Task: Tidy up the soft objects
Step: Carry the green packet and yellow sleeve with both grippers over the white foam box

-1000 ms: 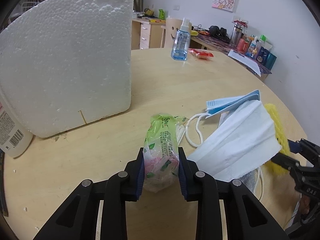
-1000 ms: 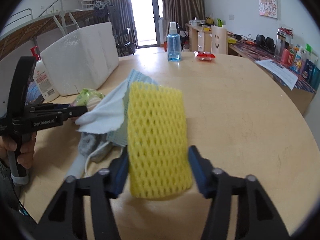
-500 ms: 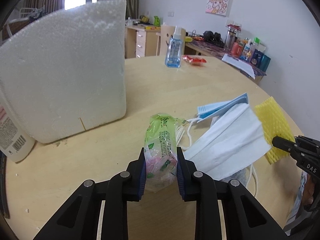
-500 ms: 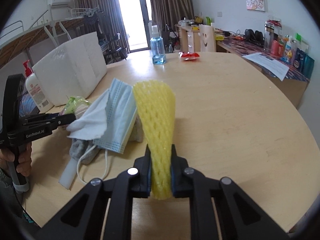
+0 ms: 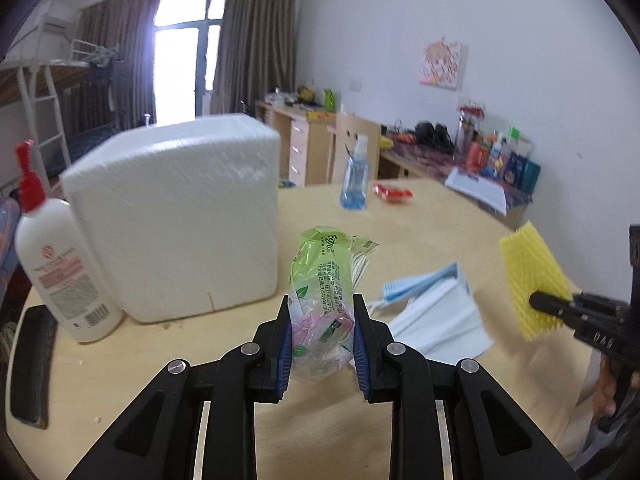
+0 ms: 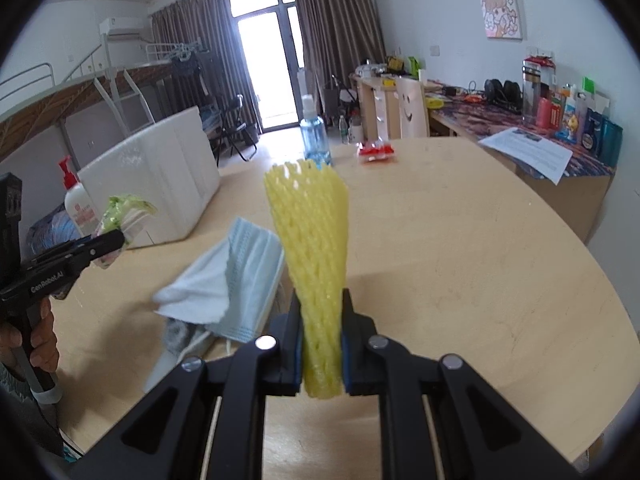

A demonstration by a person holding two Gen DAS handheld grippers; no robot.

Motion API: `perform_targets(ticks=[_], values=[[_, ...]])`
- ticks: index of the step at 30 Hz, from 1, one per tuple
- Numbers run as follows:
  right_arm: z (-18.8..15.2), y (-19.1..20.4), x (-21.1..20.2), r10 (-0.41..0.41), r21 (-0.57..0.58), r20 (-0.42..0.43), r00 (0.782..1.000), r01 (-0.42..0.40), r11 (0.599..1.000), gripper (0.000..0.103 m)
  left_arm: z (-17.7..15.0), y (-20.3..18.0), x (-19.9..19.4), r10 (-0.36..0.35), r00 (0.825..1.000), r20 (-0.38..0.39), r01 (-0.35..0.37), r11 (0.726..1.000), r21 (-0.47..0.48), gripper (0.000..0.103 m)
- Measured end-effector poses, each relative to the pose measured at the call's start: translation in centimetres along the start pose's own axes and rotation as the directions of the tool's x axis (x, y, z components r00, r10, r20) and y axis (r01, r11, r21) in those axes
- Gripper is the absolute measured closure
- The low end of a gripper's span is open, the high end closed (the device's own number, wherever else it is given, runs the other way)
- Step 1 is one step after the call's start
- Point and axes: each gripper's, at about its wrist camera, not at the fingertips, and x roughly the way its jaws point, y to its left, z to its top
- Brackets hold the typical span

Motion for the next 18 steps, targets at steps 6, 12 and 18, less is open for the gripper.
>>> perform_targets(ticks=[6,12,18], values=[[0.6,0.8,-0.9,0.031,-0.025,0.039,0.999,-0.03,0.999,0.085,0.8,-0.3,-2.8,0.044,0.995,0.087,-0.042,0.999,-0.029,0.076],[1.4,2.4,-1.2,0.083,-0.057,0.071,0.994,-0.079,0.995,0.085,0.5,0.1,-4.8,0.084,0.991,0.103,-0.077,0.995,-0.07,0.076],[2.4,4.4,-0.9,0.15,-0.107,0.09,0.985,-0.14,0.984,0.085,0.0,1.3,-7.1,0.17,0.978,0.122,-0.158,0.982,-0.101,0.076]])
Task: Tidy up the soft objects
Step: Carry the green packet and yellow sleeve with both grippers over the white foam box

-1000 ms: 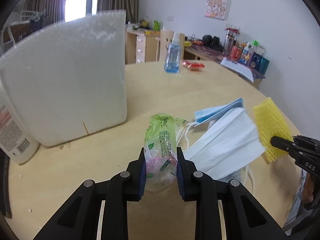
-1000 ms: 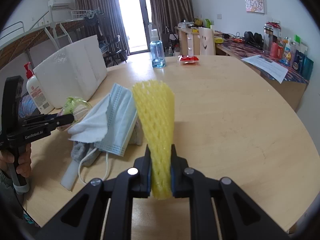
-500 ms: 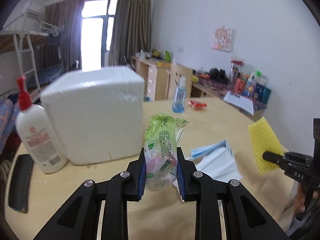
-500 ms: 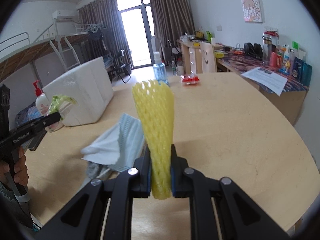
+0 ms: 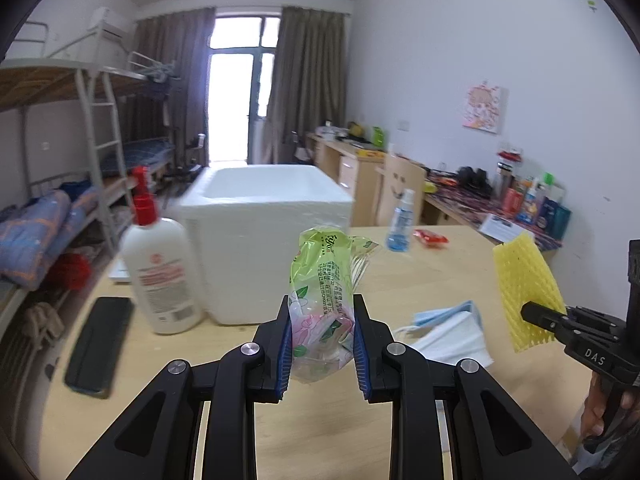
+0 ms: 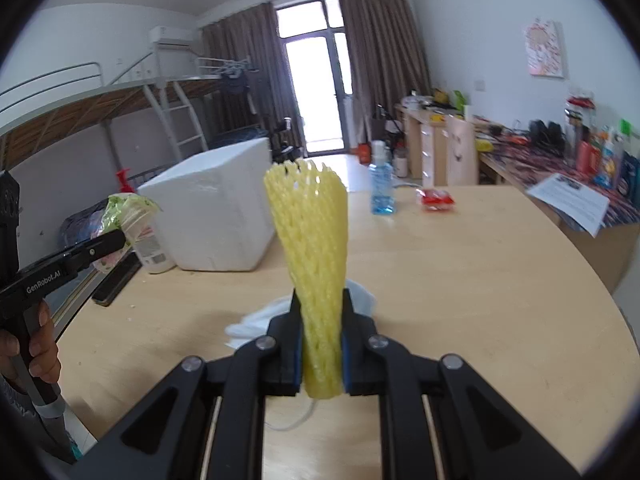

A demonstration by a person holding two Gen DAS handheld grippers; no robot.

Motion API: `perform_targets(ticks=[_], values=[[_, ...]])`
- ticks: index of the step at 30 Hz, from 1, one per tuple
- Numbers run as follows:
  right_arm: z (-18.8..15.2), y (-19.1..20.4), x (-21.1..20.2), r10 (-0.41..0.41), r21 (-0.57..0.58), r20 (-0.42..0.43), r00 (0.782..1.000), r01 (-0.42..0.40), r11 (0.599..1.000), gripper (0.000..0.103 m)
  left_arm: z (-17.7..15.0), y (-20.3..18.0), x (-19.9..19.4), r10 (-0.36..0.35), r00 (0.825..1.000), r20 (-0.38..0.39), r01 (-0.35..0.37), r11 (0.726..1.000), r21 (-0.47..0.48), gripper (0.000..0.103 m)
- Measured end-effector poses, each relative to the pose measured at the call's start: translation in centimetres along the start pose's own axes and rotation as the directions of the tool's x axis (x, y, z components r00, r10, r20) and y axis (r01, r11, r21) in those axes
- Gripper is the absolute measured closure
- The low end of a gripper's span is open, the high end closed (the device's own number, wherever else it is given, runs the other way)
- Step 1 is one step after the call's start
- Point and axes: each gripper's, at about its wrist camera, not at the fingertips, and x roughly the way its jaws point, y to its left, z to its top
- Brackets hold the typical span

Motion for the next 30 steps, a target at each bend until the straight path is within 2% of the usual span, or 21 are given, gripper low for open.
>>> perform_targets(ticks=[7,17,30], values=[[0.6,3.8,0.5,0.071,-0.06,0.022,0.997,-0.069,0.996,0.085,-0.2,2.7,-3.1,0.067,0.997,0.048,-0.066,0.998,-0.022,0.076],[0.8,8.5,1.2,0.134,-0.14,0.013,0.991,-0.131,0.982,0.085,-1.1,5.9,-6.3,0.148,0.987,0.063,-0.145,0.988,-0.057,0.076],[1.5,12.3,2.1,0.178,-0.203,-0.005,0.984,-0.176,0.963,0.085,-1.4,6.9,-6.5,0.145,0.988,0.053,-0.143,0.988,-0.053,0.076]])
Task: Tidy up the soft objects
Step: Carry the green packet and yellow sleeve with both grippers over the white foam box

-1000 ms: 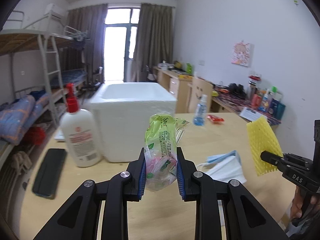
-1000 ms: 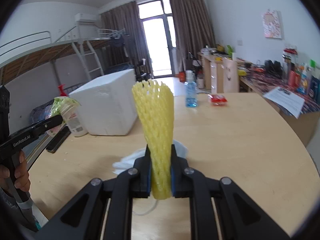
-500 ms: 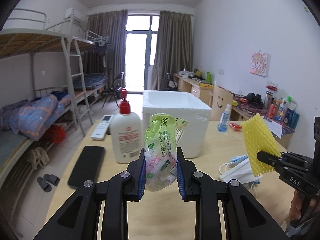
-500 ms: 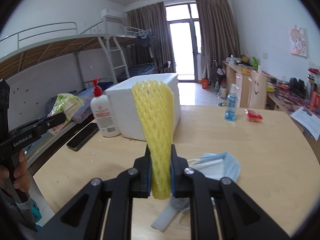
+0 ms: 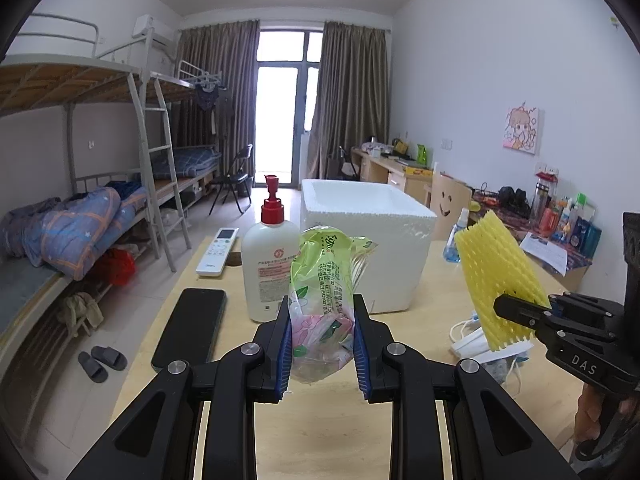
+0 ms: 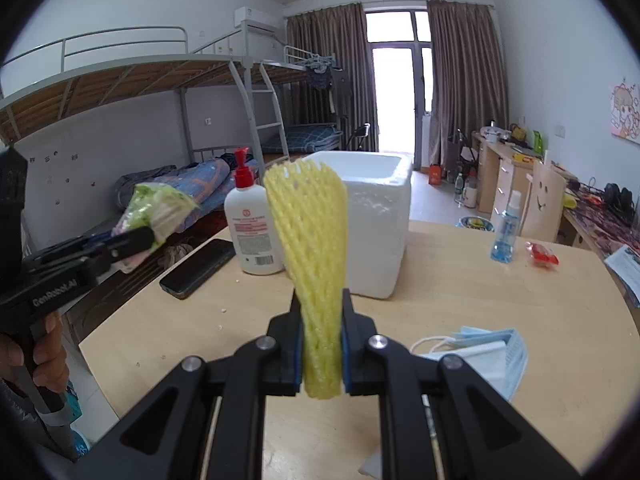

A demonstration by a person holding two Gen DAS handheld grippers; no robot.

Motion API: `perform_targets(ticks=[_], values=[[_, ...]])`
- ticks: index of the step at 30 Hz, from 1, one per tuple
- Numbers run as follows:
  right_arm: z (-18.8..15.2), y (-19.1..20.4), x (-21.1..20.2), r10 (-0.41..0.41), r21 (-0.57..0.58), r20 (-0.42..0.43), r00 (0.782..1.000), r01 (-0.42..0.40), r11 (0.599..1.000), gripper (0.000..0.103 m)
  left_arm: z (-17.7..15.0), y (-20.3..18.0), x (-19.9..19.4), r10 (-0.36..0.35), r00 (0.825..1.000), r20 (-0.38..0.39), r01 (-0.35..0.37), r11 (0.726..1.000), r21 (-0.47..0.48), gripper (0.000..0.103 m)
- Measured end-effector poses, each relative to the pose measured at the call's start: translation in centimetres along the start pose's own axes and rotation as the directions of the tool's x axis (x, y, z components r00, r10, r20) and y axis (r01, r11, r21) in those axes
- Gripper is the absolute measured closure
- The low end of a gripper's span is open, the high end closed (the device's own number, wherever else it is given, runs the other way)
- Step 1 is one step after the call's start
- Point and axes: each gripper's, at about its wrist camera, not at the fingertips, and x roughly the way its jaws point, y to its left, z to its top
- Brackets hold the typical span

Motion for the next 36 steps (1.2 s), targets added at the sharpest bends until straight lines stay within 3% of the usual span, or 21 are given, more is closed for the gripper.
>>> perform_targets(ticks=[21,36], values=[[3.9,1.1,0.6,-0.058,-0.019,0.017,0.998,0.058,0.998,0.085,4.0,-1.0,2.2,-0.038,0.999,0.012,0.038,0.998,0.05,0.076],[7.4,0.3,2.8,-0.083,-0.061,0.028,0.996,0.084,0.995,0.085,7.9,-1.9,4.7,-0.027,0.999,0.017,0.025,0.995,0.098,0.076]])
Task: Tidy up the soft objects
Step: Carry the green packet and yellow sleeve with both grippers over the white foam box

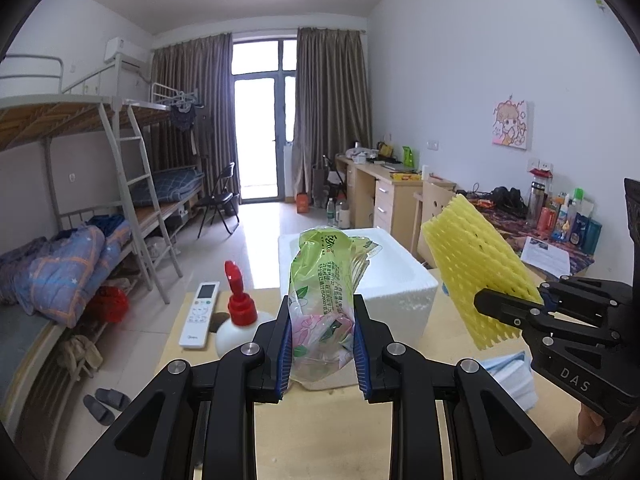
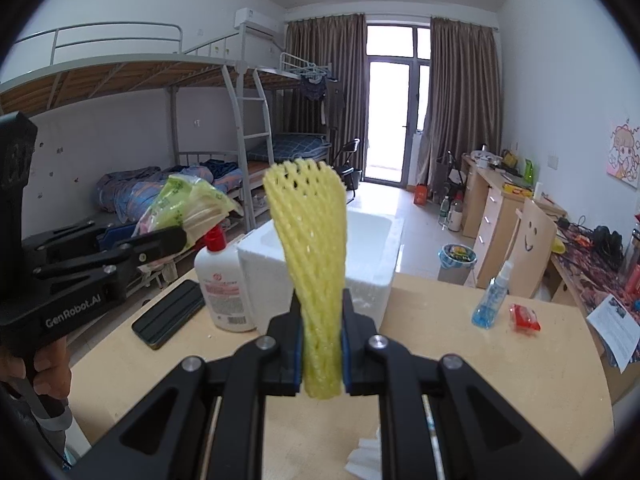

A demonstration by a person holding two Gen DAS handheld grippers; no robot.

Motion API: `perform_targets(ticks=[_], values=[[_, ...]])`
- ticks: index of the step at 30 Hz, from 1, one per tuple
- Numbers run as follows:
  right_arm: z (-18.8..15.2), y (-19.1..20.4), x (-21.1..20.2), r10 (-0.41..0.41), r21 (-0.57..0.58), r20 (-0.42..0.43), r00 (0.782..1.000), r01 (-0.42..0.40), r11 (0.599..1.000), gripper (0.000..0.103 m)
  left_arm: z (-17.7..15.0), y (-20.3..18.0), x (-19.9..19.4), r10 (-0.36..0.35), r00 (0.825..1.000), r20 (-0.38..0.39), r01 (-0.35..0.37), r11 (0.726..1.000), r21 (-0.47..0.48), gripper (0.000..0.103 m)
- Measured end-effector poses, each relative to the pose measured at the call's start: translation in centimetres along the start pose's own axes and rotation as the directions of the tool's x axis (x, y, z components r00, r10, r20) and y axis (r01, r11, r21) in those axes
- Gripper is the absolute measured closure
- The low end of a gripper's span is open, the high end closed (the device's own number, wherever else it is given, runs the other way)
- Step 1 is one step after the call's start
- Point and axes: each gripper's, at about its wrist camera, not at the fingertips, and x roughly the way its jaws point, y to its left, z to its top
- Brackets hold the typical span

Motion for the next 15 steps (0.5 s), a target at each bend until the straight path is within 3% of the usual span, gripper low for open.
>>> perform_targets(ticks=[15], values=[[2.4,-1.7,4.3,0.007,0.027,-0.043,0.999,-0.006,1.0,0.085,2.7,0.8,5.4,-0.012,0.999,-0.048,0.012,1.0,-0.006,0.076]])
